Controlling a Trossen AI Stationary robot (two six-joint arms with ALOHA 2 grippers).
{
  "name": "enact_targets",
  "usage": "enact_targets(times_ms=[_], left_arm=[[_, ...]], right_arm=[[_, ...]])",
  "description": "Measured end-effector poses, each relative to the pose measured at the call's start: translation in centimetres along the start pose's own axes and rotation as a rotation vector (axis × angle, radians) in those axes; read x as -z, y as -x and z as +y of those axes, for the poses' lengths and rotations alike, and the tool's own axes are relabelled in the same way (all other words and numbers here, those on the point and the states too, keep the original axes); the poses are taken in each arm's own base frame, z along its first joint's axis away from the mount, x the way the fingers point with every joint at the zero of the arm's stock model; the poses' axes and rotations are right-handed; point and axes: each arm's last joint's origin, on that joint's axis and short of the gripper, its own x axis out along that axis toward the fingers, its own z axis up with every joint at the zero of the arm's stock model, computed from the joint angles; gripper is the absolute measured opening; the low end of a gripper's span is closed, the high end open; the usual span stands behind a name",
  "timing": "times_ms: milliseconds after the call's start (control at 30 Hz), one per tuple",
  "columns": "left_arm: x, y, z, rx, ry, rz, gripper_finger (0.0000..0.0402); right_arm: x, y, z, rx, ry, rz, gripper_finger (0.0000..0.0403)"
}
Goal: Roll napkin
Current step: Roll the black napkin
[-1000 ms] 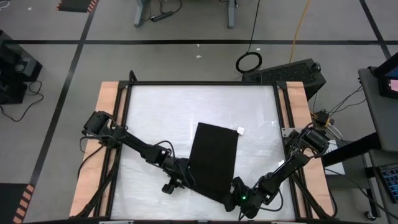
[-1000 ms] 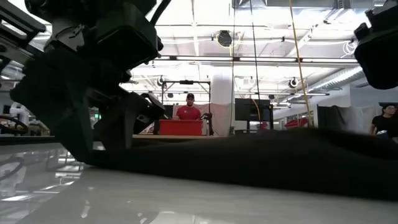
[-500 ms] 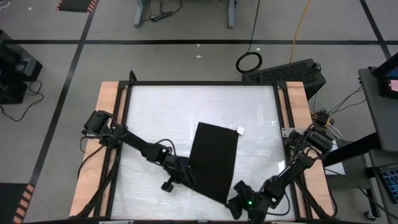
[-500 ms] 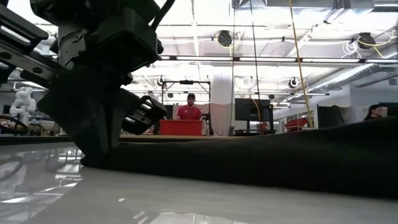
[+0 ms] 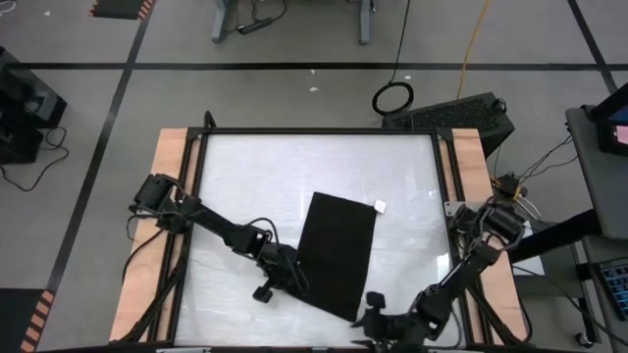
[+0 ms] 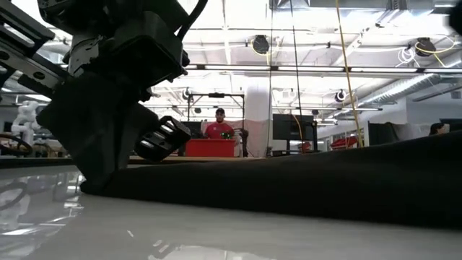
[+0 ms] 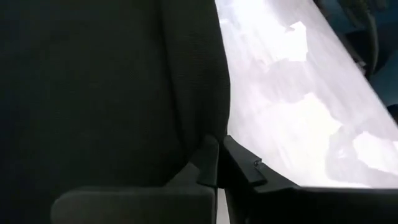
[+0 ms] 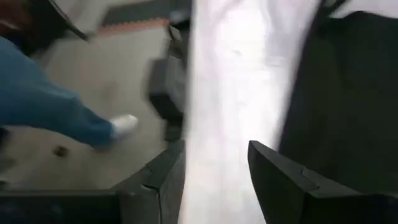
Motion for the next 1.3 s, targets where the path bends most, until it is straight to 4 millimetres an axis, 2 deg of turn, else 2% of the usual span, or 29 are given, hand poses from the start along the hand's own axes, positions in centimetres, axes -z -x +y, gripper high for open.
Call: enact_targets(times_ms=[133,300,500,700,800,900,1133,1200,1300], left_arm=[[0.0,0.1,0.0,0.051,0.028,0.003,0.0008],[0.0,0.2,0.2,0.096,0.067,0.001,0.0007],[-0.1,0.5,0.8,0.111,0.087,-0.014,0.0006],[-0.4,1.0,1.8,0.150,0.114,-0.047,0.0006],[-0.4,1.2,2.0,0.186,0.120,-0.053,0.0006],[-0.5,1.4,2.1,0.221,0.122,-0.060,0.0006],[-0.8,1.9,2.5,0.336,0.169,-0.074,0.0006],[-0.8,2.0,2.5,0.361,0.185,-0.071,0.0006],[-0.8,2.0,2.5,0.376,0.208,-0.065,0.0006]], right_arm=[[-0.3,-1.7,-1.4,0.092,0.075,0.047,0.0171],[-0.2,-3.2,-2.6,0.133,0.091,0.070,0.0203],[1.1,-4.5,-3.0,0.123,0.062,0.133,0.0236],[2.2,-4.7,-3.0,0.166,-0.023,0.152,0.0234],[2.5,-4.6,-3.2,0.198,-0.032,0.173,0.0216],[2.7,-4.4,-3.3,0.215,-0.064,0.187,0.0179],[3.0,-4.3,-2.9,0.196,-0.198,0.187,0.0028],[2.9,-4.4,-2.5,0.158,-0.242,0.172,0.0013],[2.6,-4.6,-1.7,0.079,-0.325,0.134,0.0017]])
